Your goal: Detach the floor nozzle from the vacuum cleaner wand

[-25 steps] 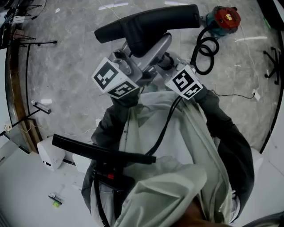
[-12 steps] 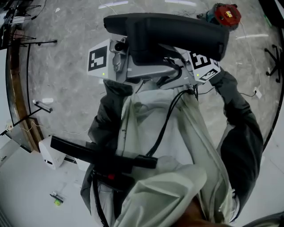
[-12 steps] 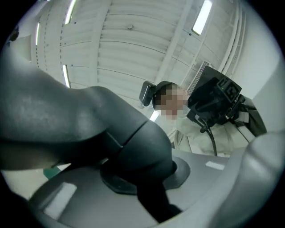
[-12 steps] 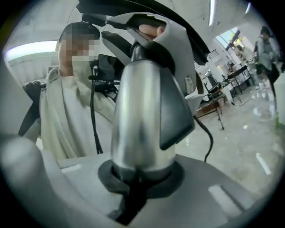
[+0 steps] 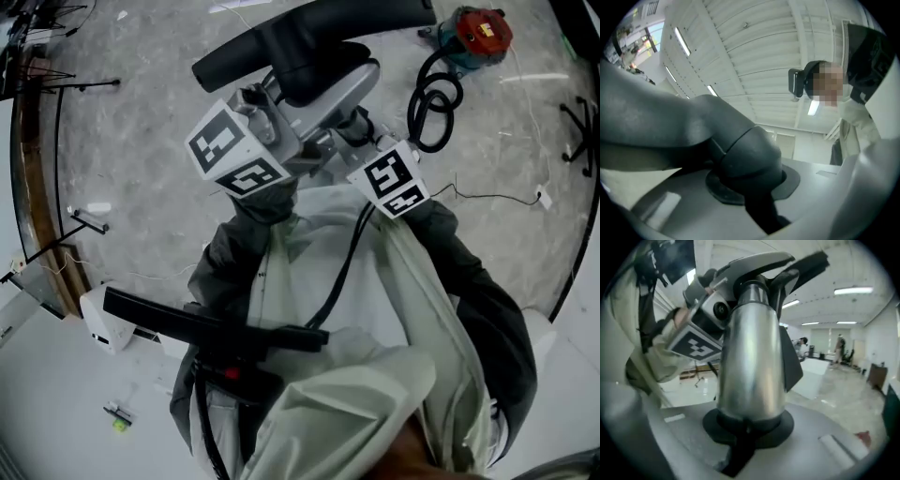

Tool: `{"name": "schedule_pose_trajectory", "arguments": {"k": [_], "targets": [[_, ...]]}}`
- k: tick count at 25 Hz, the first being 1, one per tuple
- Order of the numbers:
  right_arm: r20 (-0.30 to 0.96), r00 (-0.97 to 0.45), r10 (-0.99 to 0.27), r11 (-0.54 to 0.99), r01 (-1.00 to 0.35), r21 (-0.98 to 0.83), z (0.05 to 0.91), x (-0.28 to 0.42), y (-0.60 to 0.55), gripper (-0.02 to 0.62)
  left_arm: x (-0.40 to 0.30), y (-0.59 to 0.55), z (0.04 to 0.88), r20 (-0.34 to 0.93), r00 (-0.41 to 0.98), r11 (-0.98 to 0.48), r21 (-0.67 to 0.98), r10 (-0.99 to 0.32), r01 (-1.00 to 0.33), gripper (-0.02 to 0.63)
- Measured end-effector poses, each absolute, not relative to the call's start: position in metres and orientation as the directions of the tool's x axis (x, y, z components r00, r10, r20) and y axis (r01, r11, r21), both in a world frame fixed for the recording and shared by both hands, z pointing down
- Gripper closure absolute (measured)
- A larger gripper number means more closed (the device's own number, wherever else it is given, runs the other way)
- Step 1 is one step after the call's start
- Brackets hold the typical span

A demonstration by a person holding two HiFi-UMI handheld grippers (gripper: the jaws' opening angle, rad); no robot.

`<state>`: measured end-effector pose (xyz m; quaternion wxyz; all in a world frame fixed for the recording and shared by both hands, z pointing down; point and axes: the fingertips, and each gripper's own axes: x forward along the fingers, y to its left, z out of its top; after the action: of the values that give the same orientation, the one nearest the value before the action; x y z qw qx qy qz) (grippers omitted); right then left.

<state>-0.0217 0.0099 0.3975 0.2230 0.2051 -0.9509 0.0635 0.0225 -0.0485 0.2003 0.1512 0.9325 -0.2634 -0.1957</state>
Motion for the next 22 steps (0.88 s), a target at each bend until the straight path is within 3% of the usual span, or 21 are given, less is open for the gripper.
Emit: {"name": "schedule_pose_trajectory", "arguments": {"k": [3,5,7,10,13,15,18,22], "targets": [[0.436,-0.759,-0.484,0.854,-0.517,0.049,0.399,-0.028,-0.002,0.560,0.013,-0.052,0.204,-0.249,0.757,-0.781,0.377,-0.604,-0.498,0.531],[0.430,-0.806,-0.407,0.897,-0.441,0.024,0.396,-0.034,0.007,0.560,0.009,-0.045,0.198,-0.284,0.777,-0.814,0.357,-0.561,-0.457,0.529],[0.417,-0.883,-0.214,0.966,-0.255,-0.045,0.392,-0.037,0.025,0.555,0.008,-0.033,0.190,-0.357,0.804,-0.872,0.314,-0.475,-0.376,0.529],[0.356,-0.912,0.204,0.971,0.141,-0.195,0.383,-0.024,0.062,0.551,0.017,0.001,0.178,-0.479,0.844,-0.967,0.194,-0.242,-0.167,0.528],[0.243,-0.756,0.608,0.777,0.504,-0.378,0.373,0.005,0.103,0.549,0.028,0.036,0.169,-0.531,0.847,-0.995,0.069,0.022,0.069,0.529],[0.187,-0.682,0.707,0.678,0.578,-0.453,0.365,0.014,0.114,0.554,0.031,0.035,0.166,-0.546,0.836,-0.989,0.080,0.062,0.126,0.529],[0.203,-0.765,0.611,0.754,0.485,-0.443,0.368,0.003,0.104,0.558,0.030,0.012,0.173,-0.537,0.842,-0.980,0.186,-0.047,0.064,0.531],[0.305,-0.908,0.286,0.937,0.197,-0.290,0.391,-0.012,0.073,0.558,0.040,-0.001,0.184,-0.447,0.881,-0.974,0.217,-0.156,-0.062,0.531]]}}
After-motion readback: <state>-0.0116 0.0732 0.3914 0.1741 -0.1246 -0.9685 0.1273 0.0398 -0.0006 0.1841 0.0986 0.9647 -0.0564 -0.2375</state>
